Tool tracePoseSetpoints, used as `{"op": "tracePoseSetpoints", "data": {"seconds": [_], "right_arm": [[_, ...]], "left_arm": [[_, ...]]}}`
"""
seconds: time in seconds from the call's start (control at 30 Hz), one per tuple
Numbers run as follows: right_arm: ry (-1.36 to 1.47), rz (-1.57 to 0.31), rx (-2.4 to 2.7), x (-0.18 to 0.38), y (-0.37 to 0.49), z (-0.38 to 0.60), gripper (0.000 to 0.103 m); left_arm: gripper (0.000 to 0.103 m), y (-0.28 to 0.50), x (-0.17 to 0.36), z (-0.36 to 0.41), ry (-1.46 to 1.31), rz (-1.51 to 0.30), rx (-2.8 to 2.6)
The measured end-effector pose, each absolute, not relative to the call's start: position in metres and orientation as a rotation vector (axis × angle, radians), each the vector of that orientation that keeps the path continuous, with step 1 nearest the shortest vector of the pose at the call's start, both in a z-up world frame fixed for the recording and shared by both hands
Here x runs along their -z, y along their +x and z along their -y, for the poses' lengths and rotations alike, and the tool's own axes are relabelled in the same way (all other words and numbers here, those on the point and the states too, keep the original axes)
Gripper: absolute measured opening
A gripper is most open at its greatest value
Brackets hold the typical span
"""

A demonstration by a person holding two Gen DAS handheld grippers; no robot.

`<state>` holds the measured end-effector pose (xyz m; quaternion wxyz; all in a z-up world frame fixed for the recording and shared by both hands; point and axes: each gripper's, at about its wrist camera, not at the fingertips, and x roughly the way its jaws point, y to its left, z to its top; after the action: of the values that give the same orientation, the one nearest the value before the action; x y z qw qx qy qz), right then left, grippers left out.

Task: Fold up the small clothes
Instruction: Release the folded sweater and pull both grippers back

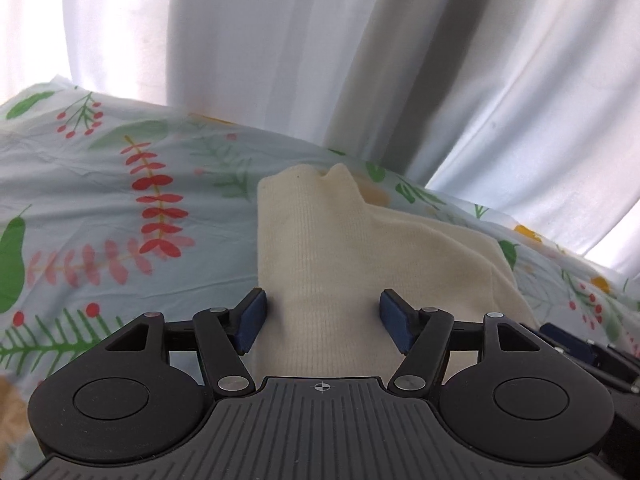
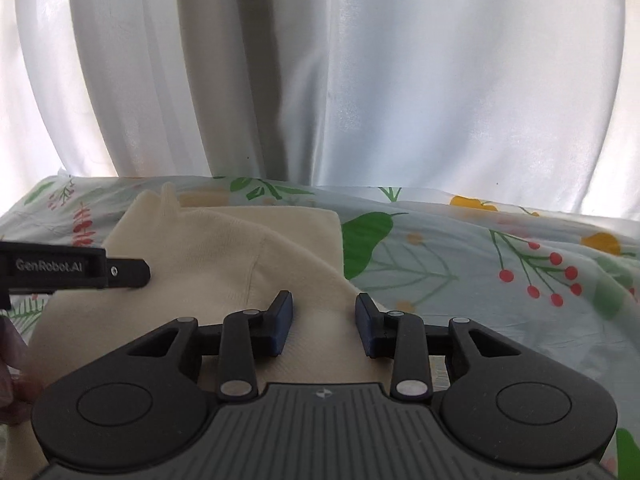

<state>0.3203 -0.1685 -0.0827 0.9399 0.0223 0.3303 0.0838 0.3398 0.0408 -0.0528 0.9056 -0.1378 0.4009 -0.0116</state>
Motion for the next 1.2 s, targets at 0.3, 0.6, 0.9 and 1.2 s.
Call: {"op": "tracePoseSetpoints", "data": {"seconds": [0.3,0.6,0.9,1.2], "right_arm": [[-0.035,-0.696,-0.343,0.066,0.236,0.151,0.039],[-0.132,-0.731,-0.266,0.061,0.227,0.150,0.038],[-0.235,-0.760,-0.122,0.060,0.222,0.149,0.042],[-0.126,-1.081,-0.247,0.062,0.137,0.156,0.075]], "left_arm": [[0.084,0.252,0.031,-0.054,-0.247,-0.889,0.146],[0.093,0.240,0.034,-0.052,-0.232,-0.958,0.056],[0.092,0.212,0.014,-0.039,-0.079,-0.968,0.015],[0.095,0.146,0.012,-0.065,-0.064,-1.024,-0.036]]}}
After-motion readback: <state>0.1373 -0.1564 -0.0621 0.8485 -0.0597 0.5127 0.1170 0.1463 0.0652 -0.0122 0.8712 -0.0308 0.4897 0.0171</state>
